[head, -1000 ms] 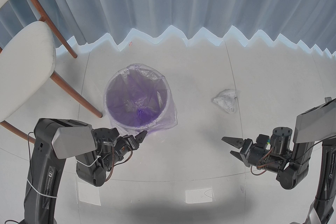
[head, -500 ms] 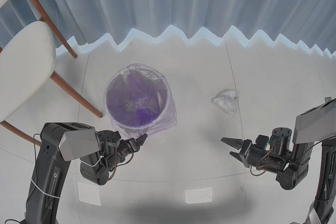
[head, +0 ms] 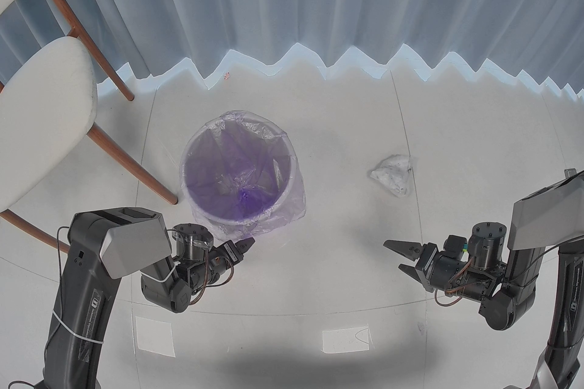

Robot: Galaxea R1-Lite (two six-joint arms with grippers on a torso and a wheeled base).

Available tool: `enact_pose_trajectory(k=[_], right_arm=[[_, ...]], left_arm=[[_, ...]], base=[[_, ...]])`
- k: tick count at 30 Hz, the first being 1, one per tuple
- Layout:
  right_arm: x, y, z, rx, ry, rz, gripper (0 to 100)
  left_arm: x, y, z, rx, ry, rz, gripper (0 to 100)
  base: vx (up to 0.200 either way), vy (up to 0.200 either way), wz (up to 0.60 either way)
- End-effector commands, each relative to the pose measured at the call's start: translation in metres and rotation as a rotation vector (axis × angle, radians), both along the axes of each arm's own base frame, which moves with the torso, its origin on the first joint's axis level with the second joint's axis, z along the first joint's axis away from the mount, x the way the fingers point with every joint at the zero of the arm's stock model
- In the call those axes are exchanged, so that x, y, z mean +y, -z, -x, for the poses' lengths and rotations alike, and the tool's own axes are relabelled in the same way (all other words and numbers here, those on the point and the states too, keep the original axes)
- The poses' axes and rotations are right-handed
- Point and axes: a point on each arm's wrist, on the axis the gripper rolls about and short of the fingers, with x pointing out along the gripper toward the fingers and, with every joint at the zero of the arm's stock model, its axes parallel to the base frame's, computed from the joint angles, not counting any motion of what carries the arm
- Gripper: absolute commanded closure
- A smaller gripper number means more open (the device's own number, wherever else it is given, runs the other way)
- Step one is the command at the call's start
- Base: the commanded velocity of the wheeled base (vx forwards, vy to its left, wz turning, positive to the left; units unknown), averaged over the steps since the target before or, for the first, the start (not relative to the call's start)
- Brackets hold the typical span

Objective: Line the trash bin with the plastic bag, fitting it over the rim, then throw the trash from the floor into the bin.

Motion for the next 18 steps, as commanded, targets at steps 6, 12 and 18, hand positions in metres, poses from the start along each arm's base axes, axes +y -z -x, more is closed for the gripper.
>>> enact_pose_trajectory(k=[6, 12, 18], right_arm=[[0.003, -0.001, 0.001, -0.014, -0.012, -0.003, 0], [0.003, -0.001, 0.000, -0.013, -0.011, -0.006, 0], [0.004, -0.001, 0.000, -0.012, -0.013, -0.009, 0]], left_arm=[[-0.002, -0.007, -0.002, -0.013, -0.012, 0.042, 0], [-0.010, -0.010, 0.035, -0.132, 0.091, 0.090, 0], [-0.011, -0.031, 0.059, -0.139, 0.165, 0.029, 0]], base=[[0.000, 0.000, 0.00], [0.000, 0.000, 0.00], [0.000, 0.000, 0.00]])
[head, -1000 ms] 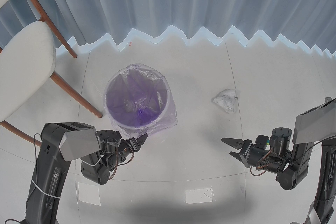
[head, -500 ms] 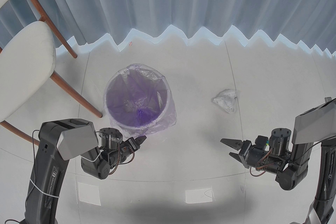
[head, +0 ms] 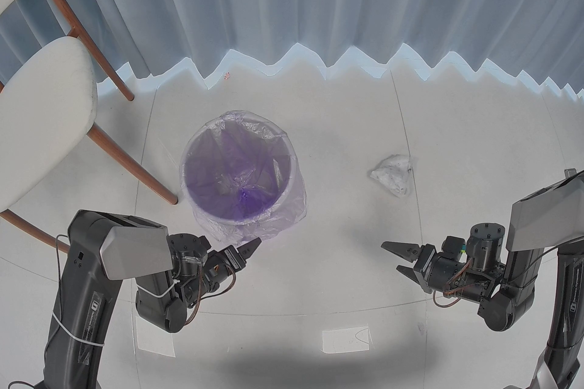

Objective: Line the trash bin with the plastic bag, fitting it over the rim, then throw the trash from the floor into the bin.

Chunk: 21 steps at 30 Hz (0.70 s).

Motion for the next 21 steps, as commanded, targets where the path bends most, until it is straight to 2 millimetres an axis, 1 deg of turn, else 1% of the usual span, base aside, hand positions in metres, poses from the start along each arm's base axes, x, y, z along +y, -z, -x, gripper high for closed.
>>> enact_pose_trajectory(k=[1, 3, 5, 6, 8, 10, 11, 12, 14, 16, 20, 21], right_arm=[[0.001, -0.001, -0.001, -0.013, -0.003, -0.008, 0], [0.001, 0.000, -0.001, -0.011, -0.003, -0.007, 0], [0.001, 0.000, -0.001, -0.009, -0.003, -0.007, 0], [0.002, 0.005, -0.001, 0.006, -0.006, -0.002, 0], [0.005, 0.006, 0.000, 0.008, -0.015, -0.001, 0], [0.005, 0.006, 0.001, 0.010, -0.015, 0.000, 0], [0.005, 0.007, 0.001, 0.011, -0.016, 0.000, 0], [0.005, 0.007, 0.002, 0.014, -0.018, 0.001, 0], [0.007, 0.007, 0.003, 0.016, -0.026, 0.002, 0], [0.008, 0.007, 0.003, 0.016, -0.026, 0.002, 0], [0.010, 0.008, 0.005, 0.018, -0.036, 0.003, 0], [0.011, 0.008, 0.005, 0.020, -0.038, 0.004, 0]], left_arm=[[-0.003, -0.018, 0.027, 0.022, 0.074, -0.054, 0], [-0.001, -0.022, 0.038, 0.032, 0.115, -0.082, 0], [-0.001, -0.024, 0.040, 0.031, 0.121, -0.086, 0], [0.003, -0.037, 0.059, 0.027, 0.189, -0.126, 0], [0.003, -0.054, 0.074, 0.013, 0.237, -0.129, 0], [0.004, -0.078, 0.086, -0.025, 0.264, -0.112, 0], [0.004, -0.081, 0.088, -0.030, 0.267, -0.108, 0], [0.006, -0.102, 0.096, -0.079, 0.278, -0.088, 0], [0.010, -0.126, 0.103, -0.138, 0.284, -0.059, 0], [0.014, -0.154, 0.109, -0.225, 0.290, -0.021, 0], [0.022, -0.216, 0.124, -0.446, 0.285, 0.035, 0], [0.023, -0.218, 0.125, -0.453, 0.285, 0.037, 0]], base=[[0.000, 0.000, 0.00], [0.000, 0.000, 0.00], [0.000, 0.000, 0.00], [0.000, 0.000, 0.00], [0.000, 0.000, 0.00], [0.000, 0.000, 0.00], [0.000, 0.000, 0.00], [0.000, 0.000, 0.00], [0.000, 0.000, 0.00], [0.000, 0.000, 0.00], [0.000, 0.000, 0.00], [0.000, 0.000, 0.00]])
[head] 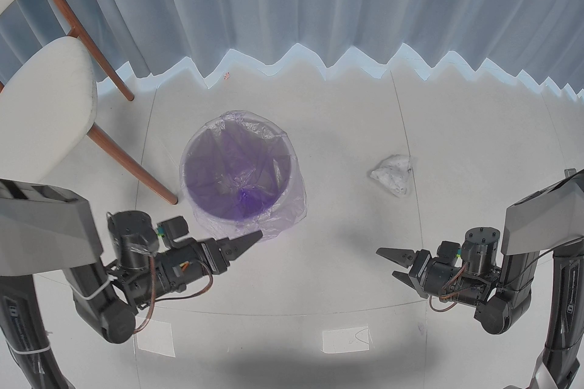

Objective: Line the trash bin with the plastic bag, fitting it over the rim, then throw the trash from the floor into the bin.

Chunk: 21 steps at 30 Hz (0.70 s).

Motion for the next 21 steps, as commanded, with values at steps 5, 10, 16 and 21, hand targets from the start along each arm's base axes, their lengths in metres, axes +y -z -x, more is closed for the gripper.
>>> enact_pose_trajectory(k=[5, 10, 16, 21], right_arm=[[0.022, 0.003, 0.018, 0.016, -0.075, 0.021, 0], [0.039, 0.002, 0.024, -0.016, -0.040, 0.067, 0], [0.048, -0.009, 0.030, -0.056, -0.047, 0.060, 0], [0.047, -0.035, 0.034, -0.126, -0.046, 0.017, 0]], left_arm=[[0.025, -0.192, 0.067, -0.520, 0.064, 0.204, 0], [0.044, -0.231, 0.104, -0.518, 0.065, 0.197, 0], [0.055, -0.248, 0.122, -0.560, 0.041, 0.180, 0], [0.065, -0.258, 0.127, -0.611, -0.009, 0.179, 0]], base=[[0.000, 0.000, 0.00], [0.000, 0.000, 0.00], [0.000, 0.000, 0.00], [0.000, 0.000, 0.00]])
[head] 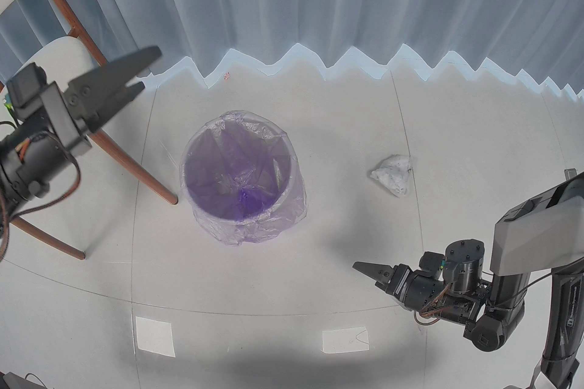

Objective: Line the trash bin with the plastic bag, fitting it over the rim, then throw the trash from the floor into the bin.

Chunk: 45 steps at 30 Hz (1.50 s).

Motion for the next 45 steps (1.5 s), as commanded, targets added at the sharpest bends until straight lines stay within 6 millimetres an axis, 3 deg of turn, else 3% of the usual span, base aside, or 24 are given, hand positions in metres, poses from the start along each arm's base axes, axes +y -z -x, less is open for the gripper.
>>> enact_pose_trajectory(k=[1, 6, 15, 20, 29, 39, 45], right_arm=[[0.004, -0.037, 0.009, -0.109, -0.015, -0.070, 0], [0.007, -0.063, 0.022, -0.161, -0.044, -0.128, 0], [0.005, -0.091, 0.029, -0.208, -0.082, -0.226, 0], [-0.001, -0.114, 0.035, -0.246, -0.167, -0.302, 0], [-0.004, -0.136, 0.030, -0.298, -0.162, -0.327, 0], [-0.013, -0.194, 0.033, -0.336, -0.142, -0.330, 0], [-0.026, -0.207, 0.015, -0.305, -0.075, -0.230, 0]], left_arm=[[0.019, -0.033, 0.029, -0.146, -0.059, 0.046, 0], [0.034, -0.034, 0.025, -0.116, -0.155, 0.028, 0], [0.057, -0.038, 0.021, -0.130, -0.296, 0.021, 0], [0.058, -0.040, 0.021, -0.135, -0.297, 0.022, 0], [0.057, -0.041, 0.022, -0.142, -0.287, 0.025, 0], [0.056, -0.037, 0.020, -0.126, -0.289, 0.018, 0], [0.056, -0.032, 0.021, -0.112, -0.289, 0.015, 0]], base=[[0.000, 0.000, 0.00], [0.000, 0.000, 0.00], [0.000, 0.000, 0.00], [0.000, 0.000, 0.00], [0.000, 0.000, 0.00], [0.000, 0.000, 0.00], [0.000, 0.000, 0.00]])
